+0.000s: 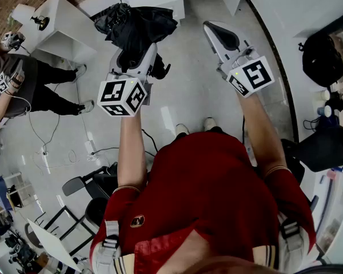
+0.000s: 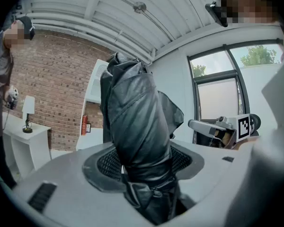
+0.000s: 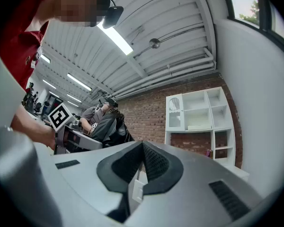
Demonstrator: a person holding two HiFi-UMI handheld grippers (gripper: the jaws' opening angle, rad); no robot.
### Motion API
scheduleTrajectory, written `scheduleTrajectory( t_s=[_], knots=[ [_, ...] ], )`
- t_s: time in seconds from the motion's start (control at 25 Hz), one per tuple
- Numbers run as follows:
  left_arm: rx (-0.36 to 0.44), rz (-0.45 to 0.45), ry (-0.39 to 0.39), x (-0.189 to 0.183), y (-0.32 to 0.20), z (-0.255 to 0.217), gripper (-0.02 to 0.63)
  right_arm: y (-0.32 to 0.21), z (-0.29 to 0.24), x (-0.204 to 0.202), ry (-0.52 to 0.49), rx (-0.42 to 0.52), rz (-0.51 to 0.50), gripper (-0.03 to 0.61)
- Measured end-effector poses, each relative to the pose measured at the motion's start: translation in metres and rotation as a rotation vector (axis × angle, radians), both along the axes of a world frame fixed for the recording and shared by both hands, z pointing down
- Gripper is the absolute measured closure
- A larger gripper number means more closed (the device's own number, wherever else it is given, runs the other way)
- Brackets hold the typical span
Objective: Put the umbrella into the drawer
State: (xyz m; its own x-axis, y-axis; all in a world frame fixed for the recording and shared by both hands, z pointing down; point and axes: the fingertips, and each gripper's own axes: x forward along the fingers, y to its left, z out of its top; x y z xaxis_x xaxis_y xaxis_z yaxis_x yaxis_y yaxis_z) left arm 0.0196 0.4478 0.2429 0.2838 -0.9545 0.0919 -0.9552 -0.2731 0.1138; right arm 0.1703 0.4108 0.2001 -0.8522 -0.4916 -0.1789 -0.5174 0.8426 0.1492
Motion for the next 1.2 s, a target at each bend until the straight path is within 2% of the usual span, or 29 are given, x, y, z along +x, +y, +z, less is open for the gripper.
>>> scheduleTrajectory(
  t_s=[0.28,0.48,0.76,0.96,1.2],
  knots=[
    [0.003,0.001,0.006,-0.003,-0.003,0.003,0.350,-0.003,0.000,-0.003,-0.038,-0.015,-0.026,0.582],
    [-0.002,-0.005,0.012,-0.006,-0.003,0.007,0.350,-0.008,0.005,-0.004,-0.018,-0.016,-0.019,0.581],
    [0.003,-0.018,0.026,-0.080,0.028,0.022,0.350,0.016,0.019,-0.067,0.010,-0.021,-0.002,0.581],
    [-0.012,-0.035,0.042,-0.100,0.023,0.032,0.350,0.007,0.026,-0.080,0.029,-0.032,-0.003,0.581],
    [-0.028,-0.062,0.041,-0.114,-0.016,0.044,0.350,-0.043,0.035,-0.090,0.022,-0.031,-0.013,0.581]
  ],
)
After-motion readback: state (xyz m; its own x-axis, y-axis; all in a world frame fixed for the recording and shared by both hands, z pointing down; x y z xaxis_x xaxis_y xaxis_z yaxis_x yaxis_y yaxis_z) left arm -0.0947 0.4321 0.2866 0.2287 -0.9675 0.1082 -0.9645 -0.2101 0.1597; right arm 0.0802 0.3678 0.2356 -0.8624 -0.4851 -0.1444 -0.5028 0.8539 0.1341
